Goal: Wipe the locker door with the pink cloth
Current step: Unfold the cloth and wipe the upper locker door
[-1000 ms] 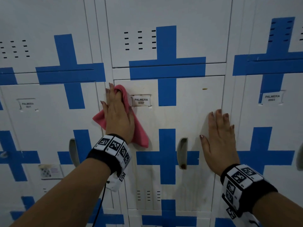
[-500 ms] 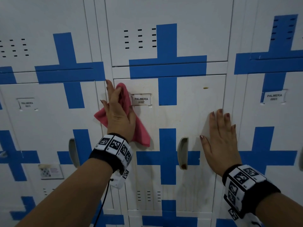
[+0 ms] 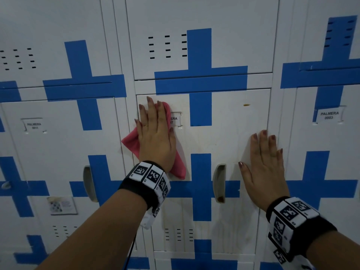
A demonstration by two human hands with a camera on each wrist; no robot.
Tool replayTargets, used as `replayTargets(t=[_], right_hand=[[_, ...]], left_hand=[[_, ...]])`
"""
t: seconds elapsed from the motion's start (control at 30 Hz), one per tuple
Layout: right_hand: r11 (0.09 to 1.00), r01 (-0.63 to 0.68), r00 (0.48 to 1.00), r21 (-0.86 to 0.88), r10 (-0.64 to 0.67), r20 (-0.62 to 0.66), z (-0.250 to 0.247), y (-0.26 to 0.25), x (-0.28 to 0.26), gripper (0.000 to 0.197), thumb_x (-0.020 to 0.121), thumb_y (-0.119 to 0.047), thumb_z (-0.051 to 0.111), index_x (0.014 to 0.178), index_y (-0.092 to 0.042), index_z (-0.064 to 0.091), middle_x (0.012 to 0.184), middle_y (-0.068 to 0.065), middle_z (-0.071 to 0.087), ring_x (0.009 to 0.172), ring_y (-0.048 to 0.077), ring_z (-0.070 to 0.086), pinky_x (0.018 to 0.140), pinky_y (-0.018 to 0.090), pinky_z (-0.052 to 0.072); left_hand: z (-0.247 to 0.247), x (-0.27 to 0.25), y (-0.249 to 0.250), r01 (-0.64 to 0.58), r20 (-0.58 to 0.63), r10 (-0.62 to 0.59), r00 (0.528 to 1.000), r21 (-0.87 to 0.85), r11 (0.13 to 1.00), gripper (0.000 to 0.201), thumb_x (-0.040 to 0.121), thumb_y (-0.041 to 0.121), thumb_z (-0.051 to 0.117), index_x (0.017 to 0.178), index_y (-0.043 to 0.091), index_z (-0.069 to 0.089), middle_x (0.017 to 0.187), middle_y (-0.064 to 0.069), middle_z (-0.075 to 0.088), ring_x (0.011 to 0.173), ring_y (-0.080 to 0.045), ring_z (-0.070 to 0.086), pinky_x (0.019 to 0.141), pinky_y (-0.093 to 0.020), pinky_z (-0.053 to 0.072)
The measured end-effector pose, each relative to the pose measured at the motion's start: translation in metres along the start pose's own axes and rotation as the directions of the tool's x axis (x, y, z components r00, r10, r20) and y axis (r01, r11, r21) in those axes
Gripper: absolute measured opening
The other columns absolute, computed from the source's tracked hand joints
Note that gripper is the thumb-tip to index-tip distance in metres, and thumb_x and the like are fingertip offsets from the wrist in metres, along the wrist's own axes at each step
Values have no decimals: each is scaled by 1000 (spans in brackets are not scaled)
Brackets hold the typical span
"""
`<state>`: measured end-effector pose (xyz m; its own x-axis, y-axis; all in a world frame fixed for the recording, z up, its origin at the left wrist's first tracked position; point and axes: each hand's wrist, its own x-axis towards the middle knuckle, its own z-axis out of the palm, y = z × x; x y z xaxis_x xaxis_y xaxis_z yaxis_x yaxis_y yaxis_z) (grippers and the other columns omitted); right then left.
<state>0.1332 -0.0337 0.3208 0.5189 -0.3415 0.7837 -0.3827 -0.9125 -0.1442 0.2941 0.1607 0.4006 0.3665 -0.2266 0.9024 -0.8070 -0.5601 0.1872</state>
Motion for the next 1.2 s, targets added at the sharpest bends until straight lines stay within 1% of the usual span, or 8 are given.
replayTargets(t=[0.2, 0.37, 0.5, 0.63, 0.8, 0.93, 1.03, 1.2], right_hand=[[1000, 3, 1000, -5, -3, 6, 0, 1, 0, 69, 93, -45, 18, 149, -19, -14, 155, 0, -22, 143, 19, -18, 114, 32, -15], [1000, 9, 1000, -11, -9, 15, -1, 3, 0, 69, 93, -45, 18, 149, -19, -13, 155, 0, -22, 143, 19, -18, 114, 32, -14], [1000, 10, 1000, -22, -9, 22, -1, 3, 0, 70, 93, -46, 18, 148, -19, -15, 155, 0, -24, 143, 19, -18, 114, 31, -15], [1000, 11, 999, -25, -10, 32, -2, 3, 0, 70, 93, -47, 16, 148, -18, -16, 155, 0, -25, 142, 19, -19, 113, 31, -15], [1000, 19, 999, -20, -19, 37, -2, 3, 0, 69, 93, -46, 16, 147, -20, -18, 154, 0, -26, 142, 19, -21, 113, 30, -18], [1000, 19, 999, -15, -18, 41, -2, 4, 0, 69, 93, -45, 17, 148, -19, -16, 154, 0, -25, 142, 19, -20, 113, 30, -18], [1000, 19, 999, -13, -18, 40, -2, 3, 0, 69, 93, -45, 17, 148, -18, -15, 154, 1, -25, 142, 19, -19, 113, 31, -17], [1000, 18, 999, -6, -18, 47, -3, 3, -1, 69, 93, -45, 16, 147, -21, -19, 154, -1, -26, 142, 18, -20, 113, 30, -18]], left_hand=[[9, -9, -2, -82, 31, 82, 996, -9, 997, 60, 97, 19, 23, 146, 18, -12, 152, 1, -23, 139, -14, -23, 110, -29, -22], [8, -7, -4, 4, -37, -7, 999, -76, 997, 69, 93, 6, 34, 147, 15, -9, 152, 0, -20, 142, -18, -17, 114, -34, -14], [0, -1, -13, 115, -60, -123, 991, -113, 987, 65, 95, 9, 33, 149, 8, -2, 156, -10, -14, 144, -26, -11, 116, -39, -7], [-5, 5, -17, 147, -69, -155, 985, -109, 983, 61, 97, 13, 32, 149, 7, 0, 157, -13, -12, 144, -28, -10, 116, -41, -6], [-6, 10, -9, 93, -27, -95, 995, -46, 995, 63, 96, 12, 31, 150, 10, -1, 157, -10, -14, 144, -29, -12, 115, -42, -8], [-5, 13, 1, -2, 22, 2, 1000, -2, 1000, 61, 98, 15, 27, 150, 14, -5, 156, -6, -18, 142, -23, -19, 113, -37, -15], [-2, 13, 11, -101, 110, 100, 989, 5, 995, 60, 100, 20, 24, 149, 16, -9, 152, 0, -26, 137, -17, -27, 110, -36, -20], [-3, 12, 13, -190, 157, 186, 970, 12, 982, 61, 98, 25, 24, 142, 21, -19, 148, 3, -31, 136, -16, -29, 110, -37, -19]])
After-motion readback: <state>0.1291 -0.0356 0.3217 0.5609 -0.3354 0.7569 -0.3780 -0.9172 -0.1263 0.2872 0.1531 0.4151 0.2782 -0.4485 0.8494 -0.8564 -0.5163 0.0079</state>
